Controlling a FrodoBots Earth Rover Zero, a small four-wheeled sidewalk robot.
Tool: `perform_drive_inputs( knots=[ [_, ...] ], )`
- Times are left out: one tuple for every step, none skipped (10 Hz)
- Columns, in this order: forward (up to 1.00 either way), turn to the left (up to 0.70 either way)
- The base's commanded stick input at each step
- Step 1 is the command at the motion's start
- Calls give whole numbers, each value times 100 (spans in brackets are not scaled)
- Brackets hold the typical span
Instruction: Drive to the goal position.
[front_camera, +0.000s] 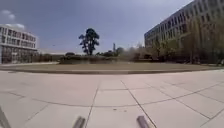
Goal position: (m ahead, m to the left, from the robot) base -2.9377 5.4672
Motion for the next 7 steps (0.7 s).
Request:
perform_drive_inputs(
  knots=[
    [0, 45],
    [0, 45],
    [0, 45],
    [0, 45],
    [0, 45],
    [0, 45],
    [0, 45]
  ],
)
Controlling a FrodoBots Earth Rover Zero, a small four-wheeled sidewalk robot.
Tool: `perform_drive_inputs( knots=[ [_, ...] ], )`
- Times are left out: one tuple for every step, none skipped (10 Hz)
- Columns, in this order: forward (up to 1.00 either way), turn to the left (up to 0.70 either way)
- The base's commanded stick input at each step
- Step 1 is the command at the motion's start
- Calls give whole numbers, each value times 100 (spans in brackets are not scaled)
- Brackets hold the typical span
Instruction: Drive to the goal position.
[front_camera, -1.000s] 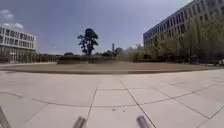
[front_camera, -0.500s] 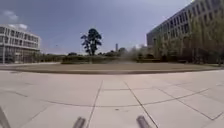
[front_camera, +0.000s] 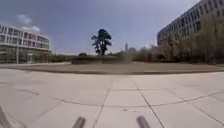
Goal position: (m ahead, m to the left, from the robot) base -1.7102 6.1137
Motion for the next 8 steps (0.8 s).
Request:
perform_drive_inputs(
  knots=[
    [0, 45],
    [0, 45],
    [0, 45],
    [0, 45],
    [0, 45],
    [0, 45],
    [0, 45],
    [0, 45]
  ],
)
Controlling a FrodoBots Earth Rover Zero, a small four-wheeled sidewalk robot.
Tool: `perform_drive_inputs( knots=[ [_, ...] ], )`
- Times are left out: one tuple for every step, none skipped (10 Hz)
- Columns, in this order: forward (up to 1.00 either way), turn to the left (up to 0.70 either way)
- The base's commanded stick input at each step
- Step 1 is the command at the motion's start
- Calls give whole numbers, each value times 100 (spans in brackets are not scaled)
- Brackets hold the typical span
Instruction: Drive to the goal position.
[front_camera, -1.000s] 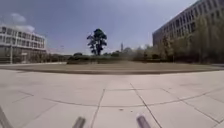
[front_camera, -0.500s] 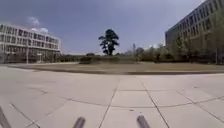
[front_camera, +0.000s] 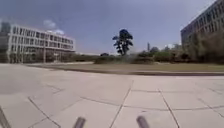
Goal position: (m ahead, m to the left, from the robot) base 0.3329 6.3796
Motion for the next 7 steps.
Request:
perform_drive_inputs(
  knots=[
    [0, 45],
    [0, 45],
    [0, 45],
    [0, 45],
    [0, 45],
    [0, 45],
    [0, 45]
  ],
)
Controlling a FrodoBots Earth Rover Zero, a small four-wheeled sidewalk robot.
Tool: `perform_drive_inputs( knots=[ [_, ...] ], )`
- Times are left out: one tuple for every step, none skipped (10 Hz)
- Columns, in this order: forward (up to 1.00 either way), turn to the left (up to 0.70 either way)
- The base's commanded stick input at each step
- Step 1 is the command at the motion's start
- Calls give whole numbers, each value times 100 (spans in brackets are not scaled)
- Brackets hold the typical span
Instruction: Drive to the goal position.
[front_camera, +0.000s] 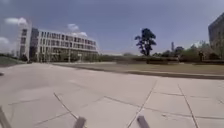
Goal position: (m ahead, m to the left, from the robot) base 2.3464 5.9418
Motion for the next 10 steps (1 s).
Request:
perform_drive_inputs(
  knots=[
    [0, 45],
    [0, 31],
    [45, 0],
    [70, 0],
    [70, 0],
    [70, 0],
    [70, 0],
    [70, 0],
    [70, 0],
    [70, 0]
  ],
)
